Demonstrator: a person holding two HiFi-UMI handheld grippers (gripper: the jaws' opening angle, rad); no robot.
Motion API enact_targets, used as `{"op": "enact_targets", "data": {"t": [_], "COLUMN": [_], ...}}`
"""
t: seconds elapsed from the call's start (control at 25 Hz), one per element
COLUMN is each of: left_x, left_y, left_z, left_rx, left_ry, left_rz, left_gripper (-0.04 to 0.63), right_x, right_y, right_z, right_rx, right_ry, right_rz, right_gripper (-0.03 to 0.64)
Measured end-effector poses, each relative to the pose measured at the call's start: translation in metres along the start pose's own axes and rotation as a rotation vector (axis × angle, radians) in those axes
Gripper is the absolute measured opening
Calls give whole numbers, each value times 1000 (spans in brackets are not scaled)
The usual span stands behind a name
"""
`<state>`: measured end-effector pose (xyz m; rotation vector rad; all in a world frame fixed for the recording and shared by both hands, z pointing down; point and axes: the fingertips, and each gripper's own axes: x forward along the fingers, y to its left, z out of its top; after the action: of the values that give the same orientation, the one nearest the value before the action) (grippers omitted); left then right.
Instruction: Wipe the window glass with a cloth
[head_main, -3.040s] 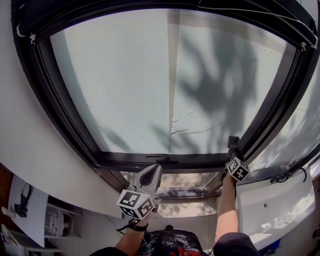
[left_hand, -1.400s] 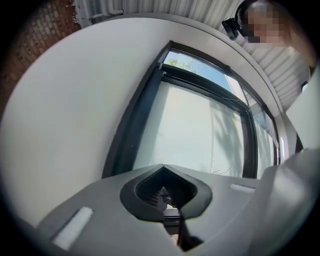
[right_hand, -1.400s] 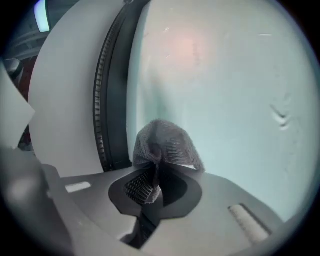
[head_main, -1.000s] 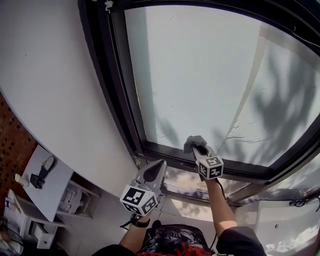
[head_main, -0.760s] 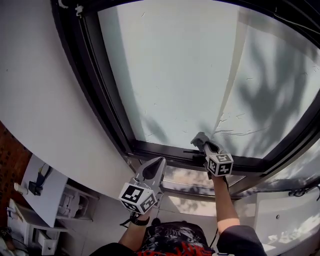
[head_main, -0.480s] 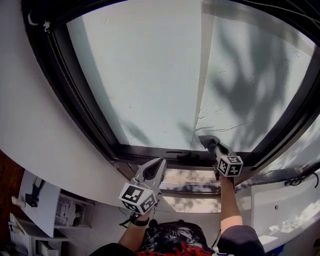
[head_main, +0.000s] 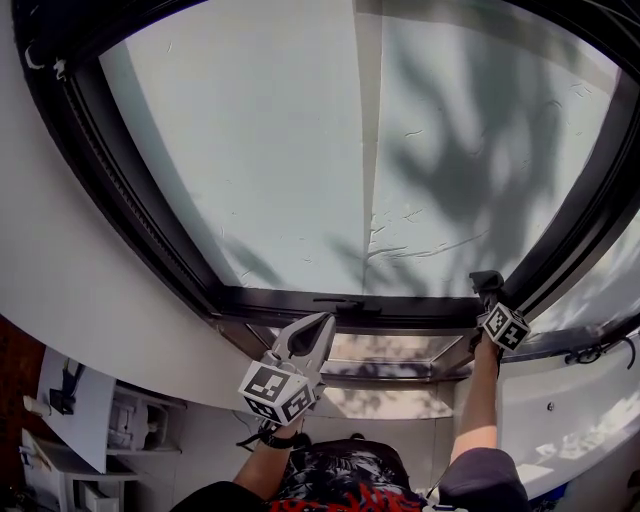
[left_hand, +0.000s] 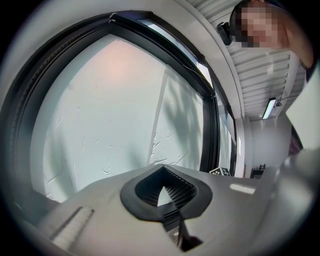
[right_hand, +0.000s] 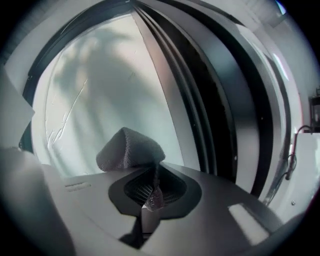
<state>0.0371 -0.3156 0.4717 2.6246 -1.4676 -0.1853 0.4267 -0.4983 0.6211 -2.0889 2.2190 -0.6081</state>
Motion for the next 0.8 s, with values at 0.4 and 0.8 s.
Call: {"op": "enact_targets", "data": {"t": [0.4,0.8], "left_x": [-26,-152], "left_y": [26,123], "left_z": [-5,17], "left_rx": [-1,-1], "left_ry": [22,-27], "left_rz": [66,351], "left_gripper": [0,0], "right_x": [-4,-41], "right_y": [217,536], "right_z": [-39,-129], "right_rx": [-239,-382], "right_ry": [-92,-28], "right_rz": [396,902], "right_gripper": [18,18]}}
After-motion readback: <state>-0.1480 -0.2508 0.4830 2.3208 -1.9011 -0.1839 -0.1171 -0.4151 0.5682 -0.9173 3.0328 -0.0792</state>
